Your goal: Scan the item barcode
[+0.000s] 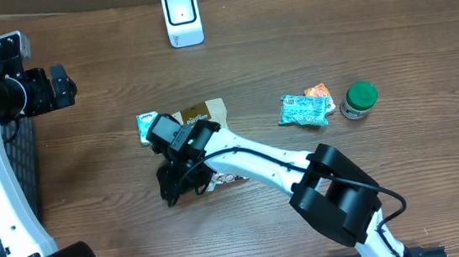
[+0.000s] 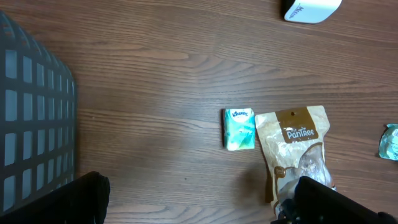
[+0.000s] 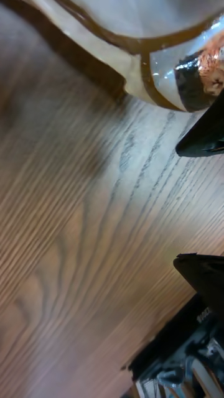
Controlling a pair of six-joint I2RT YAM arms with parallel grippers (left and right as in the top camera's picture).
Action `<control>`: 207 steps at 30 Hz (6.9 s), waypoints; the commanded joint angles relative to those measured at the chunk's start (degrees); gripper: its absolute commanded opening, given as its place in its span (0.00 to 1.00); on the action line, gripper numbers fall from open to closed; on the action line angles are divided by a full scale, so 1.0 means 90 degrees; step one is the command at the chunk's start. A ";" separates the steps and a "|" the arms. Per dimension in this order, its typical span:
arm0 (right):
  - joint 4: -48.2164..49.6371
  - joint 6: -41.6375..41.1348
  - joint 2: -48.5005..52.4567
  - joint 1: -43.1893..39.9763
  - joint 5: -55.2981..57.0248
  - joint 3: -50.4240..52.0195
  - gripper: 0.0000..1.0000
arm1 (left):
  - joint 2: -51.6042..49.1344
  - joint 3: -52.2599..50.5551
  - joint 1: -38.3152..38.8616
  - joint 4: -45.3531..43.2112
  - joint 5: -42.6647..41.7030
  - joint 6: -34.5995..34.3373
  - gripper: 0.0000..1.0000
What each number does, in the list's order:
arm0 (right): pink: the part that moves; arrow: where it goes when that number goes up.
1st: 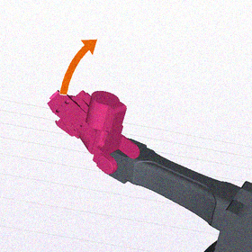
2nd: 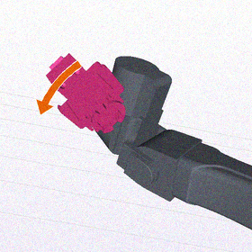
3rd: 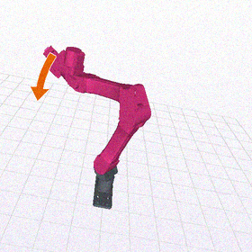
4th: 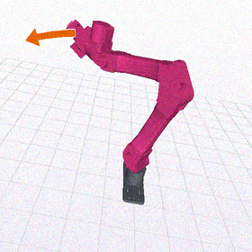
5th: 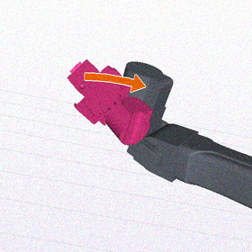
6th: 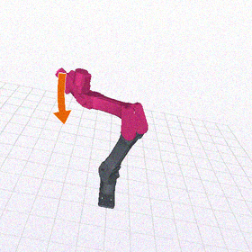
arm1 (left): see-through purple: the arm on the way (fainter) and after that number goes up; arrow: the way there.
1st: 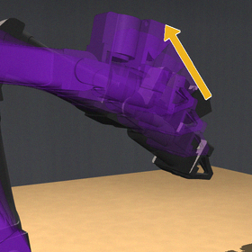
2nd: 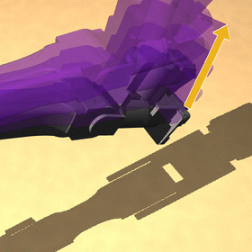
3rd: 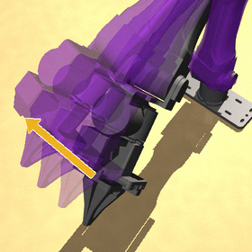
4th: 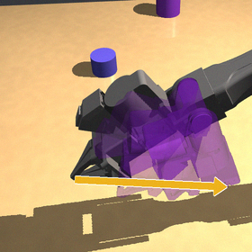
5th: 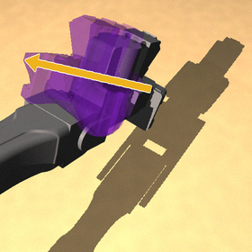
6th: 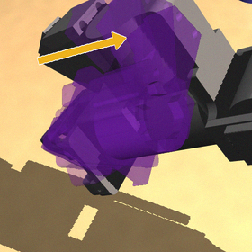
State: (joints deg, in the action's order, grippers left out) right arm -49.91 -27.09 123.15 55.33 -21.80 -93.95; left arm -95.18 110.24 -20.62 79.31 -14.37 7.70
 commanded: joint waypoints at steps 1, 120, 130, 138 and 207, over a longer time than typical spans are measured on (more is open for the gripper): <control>-0.0175 -0.0160 0.0219 -0.0075 0.0214 -0.0010 0.47 | -0.0022 0.0053 0.0044 -0.0005 -0.0029 0.0097 1.00; -0.0539 0.2732 -0.0204 -0.3118 0.0741 -0.0056 0.41 | -0.0022 0.0053 0.0044 -0.0005 -0.0029 0.0097 1.00; -0.0612 0.2178 -0.0182 -0.3546 0.0396 0.0228 0.56 | -0.0022 0.0053 0.0044 -0.0005 -0.0029 0.0097 1.00; -0.0493 0.2174 -0.0182 -0.3551 0.0396 0.0328 0.56 | -0.0022 0.0053 0.0044 -0.0005 -0.0029 0.0097 1.00; 0.2841 -0.1426 0.0865 -0.2968 -0.1260 0.1921 0.46 | -0.0022 0.0053 0.0044 -0.0005 -0.0029 0.0097 1.00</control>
State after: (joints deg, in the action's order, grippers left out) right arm -25.30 -29.89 124.16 25.34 -36.75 -79.81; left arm -95.18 110.24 -20.62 79.29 -14.37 7.70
